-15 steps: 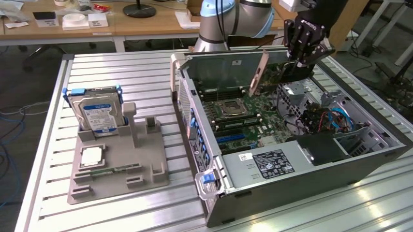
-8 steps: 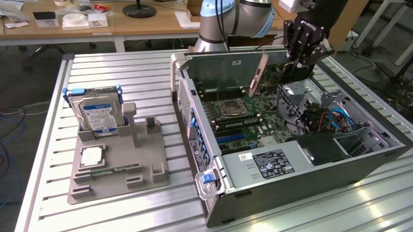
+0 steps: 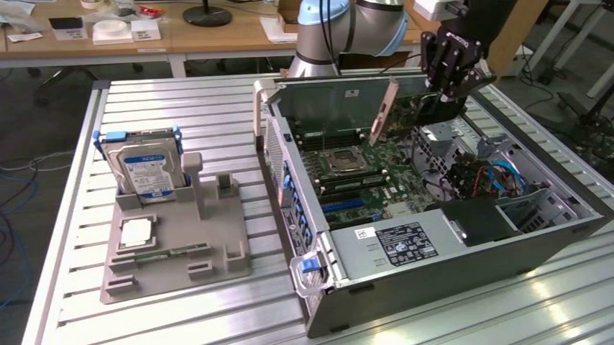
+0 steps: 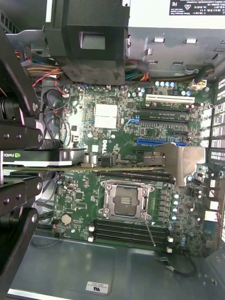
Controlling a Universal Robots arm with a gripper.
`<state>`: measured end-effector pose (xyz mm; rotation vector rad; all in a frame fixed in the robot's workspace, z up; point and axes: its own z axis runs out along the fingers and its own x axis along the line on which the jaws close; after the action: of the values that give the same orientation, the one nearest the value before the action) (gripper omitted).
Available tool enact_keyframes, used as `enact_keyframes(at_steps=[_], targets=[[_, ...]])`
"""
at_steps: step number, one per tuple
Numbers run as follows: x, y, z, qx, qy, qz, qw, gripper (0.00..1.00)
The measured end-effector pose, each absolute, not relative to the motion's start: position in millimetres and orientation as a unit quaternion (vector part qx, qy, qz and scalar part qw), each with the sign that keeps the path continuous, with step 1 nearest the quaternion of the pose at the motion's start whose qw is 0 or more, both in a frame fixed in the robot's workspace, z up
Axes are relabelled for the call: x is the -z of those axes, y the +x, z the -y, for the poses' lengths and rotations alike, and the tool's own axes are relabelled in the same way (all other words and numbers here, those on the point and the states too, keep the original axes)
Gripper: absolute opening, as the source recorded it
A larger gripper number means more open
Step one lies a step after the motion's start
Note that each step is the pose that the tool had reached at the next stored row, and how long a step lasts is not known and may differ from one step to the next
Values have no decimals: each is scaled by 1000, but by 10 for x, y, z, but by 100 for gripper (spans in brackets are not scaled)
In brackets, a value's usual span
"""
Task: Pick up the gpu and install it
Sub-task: 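Insert the gpu into the slot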
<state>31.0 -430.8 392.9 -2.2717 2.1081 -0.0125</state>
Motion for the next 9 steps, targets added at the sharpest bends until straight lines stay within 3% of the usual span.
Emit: enact_keyframes(at_steps=[9], targets=[[-3920, 309, 4308, 4, -733, -680, 21, 27]])
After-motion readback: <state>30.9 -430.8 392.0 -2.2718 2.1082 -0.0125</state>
